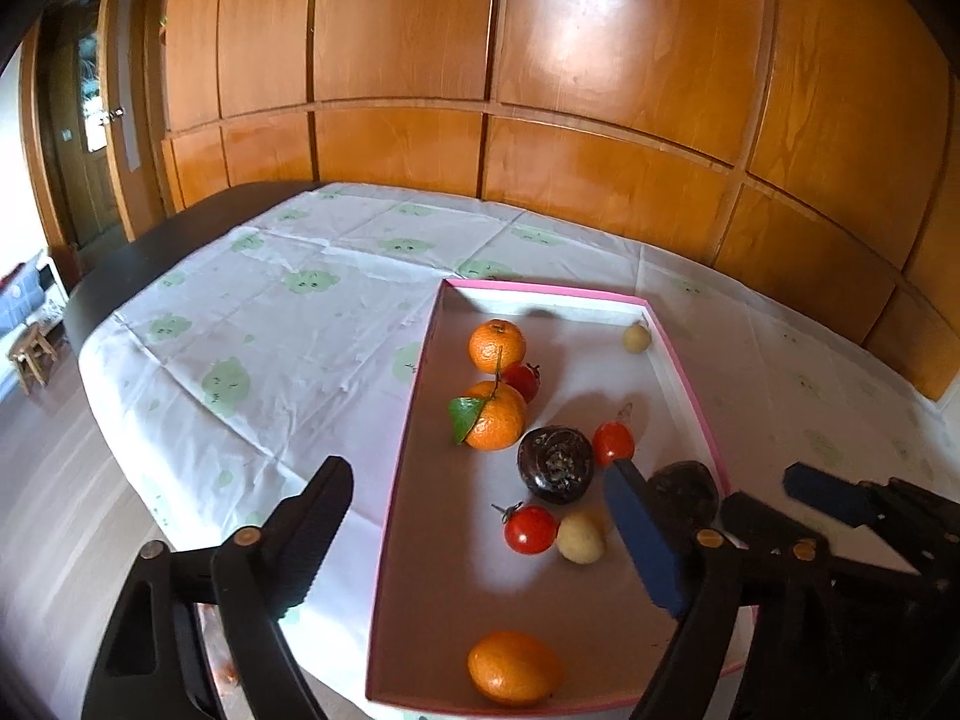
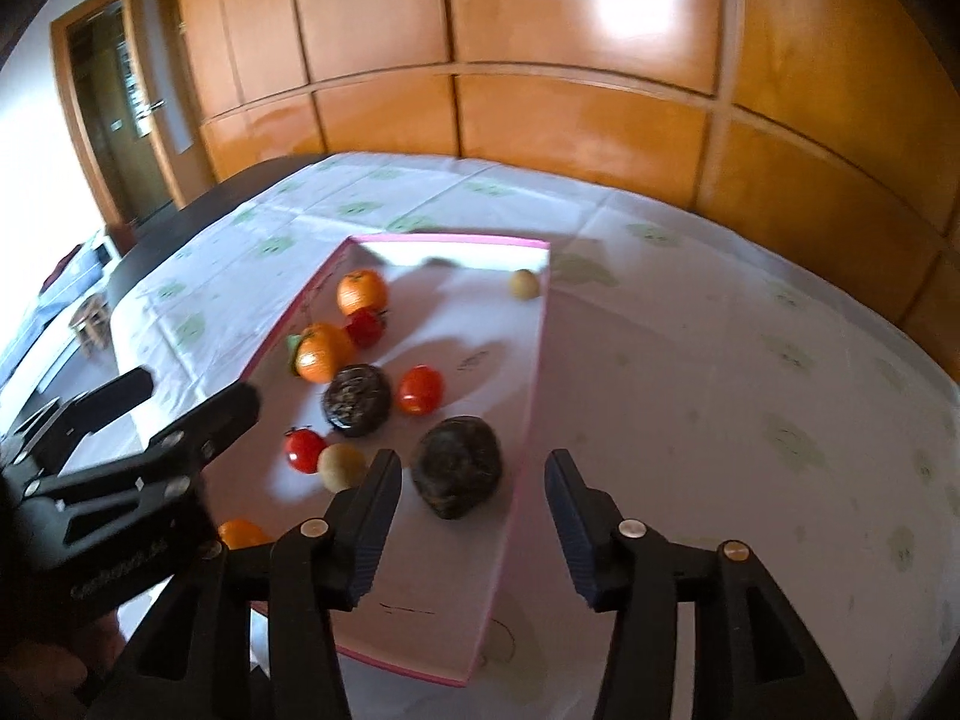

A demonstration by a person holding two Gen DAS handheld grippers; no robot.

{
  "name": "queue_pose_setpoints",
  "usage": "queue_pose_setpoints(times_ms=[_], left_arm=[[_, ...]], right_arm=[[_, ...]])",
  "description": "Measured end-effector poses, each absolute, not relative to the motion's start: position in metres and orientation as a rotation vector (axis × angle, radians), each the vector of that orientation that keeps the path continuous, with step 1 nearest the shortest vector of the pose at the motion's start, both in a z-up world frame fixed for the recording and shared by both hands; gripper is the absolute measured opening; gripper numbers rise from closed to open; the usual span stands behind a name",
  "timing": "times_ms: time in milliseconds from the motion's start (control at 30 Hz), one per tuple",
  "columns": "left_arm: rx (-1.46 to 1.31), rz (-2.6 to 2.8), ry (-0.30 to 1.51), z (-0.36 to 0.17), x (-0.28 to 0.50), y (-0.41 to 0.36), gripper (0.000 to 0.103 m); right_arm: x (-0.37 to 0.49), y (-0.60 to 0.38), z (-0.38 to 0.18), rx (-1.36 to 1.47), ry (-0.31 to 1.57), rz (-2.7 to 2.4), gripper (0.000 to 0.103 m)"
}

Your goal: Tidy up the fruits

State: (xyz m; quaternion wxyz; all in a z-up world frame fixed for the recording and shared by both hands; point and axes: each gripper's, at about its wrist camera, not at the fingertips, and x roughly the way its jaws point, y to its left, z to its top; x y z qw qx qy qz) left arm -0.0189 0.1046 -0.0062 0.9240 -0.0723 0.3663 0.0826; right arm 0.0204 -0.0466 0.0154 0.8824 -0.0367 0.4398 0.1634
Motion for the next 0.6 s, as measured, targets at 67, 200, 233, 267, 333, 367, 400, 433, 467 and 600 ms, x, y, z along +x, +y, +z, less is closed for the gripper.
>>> queue_pose_setpoints(times_ms=[67, 200, 233, 267, 333, 367, 400, 433, 467, 600], left_arm=[[-0.148, 0.175, 0.750, -0.007, -0.024, 0.103, 0.092], [-0.146, 0.205, 0.737, -0.005, -0.034, 0.104, 0.102], [-0.147, 0.208, 0.730, -0.004, -0.036, 0.105, 0.103], [-0.145, 0.215, 0.722, -0.003, -0.039, 0.104, 0.103], [-0.136, 0.224, 0.724, -0.002, -0.040, 0.103, 0.103], [-0.136, 0.224, 0.729, -0.003, -0.040, 0.102, 0.103], [-0.136, 0.225, 0.734, -0.003, -0.040, 0.101, 0.103], [-0.133, 0.229, 0.739, -0.003, -0.040, 0.100, 0.103], [-0.131, 0.232, 0.741, -0.003, -0.040, 0.099, 0.103], [-0.103, 0.261, 0.734, -0.002, -0.043, 0.093, 0.103]], right_arm=[[0.016, -0.050, 0.018, -0.080, 0.895, 0.308, 0.051], [0.009, -0.057, 0.023, -0.077, 0.859, 0.243, 0.055], [0.008, -0.059, 0.024, -0.079, 0.849, 0.228, 0.055], [0.007, -0.062, 0.025, -0.076, 0.840, 0.210, 0.055], [0.005, -0.066, 0.026, -0.067, 0.836, 0.197, 0.055], [0.004, -0.067, 0.026, -0.065, 0.834, 0.195, 0.055], [0.003, -0.068, 0.027, -0.064, 0.832, 0.194, 0.055], [0.002, -0.068, 0.027, -0.062, 0.828, 0.193, 0.055], [0.001, -0.069, 0.028, -0.061, 0.824, 0.193, 0.055], [-0.002, -0.071, 0.025, -0.053, 0.830, 0.190, 0.055]])
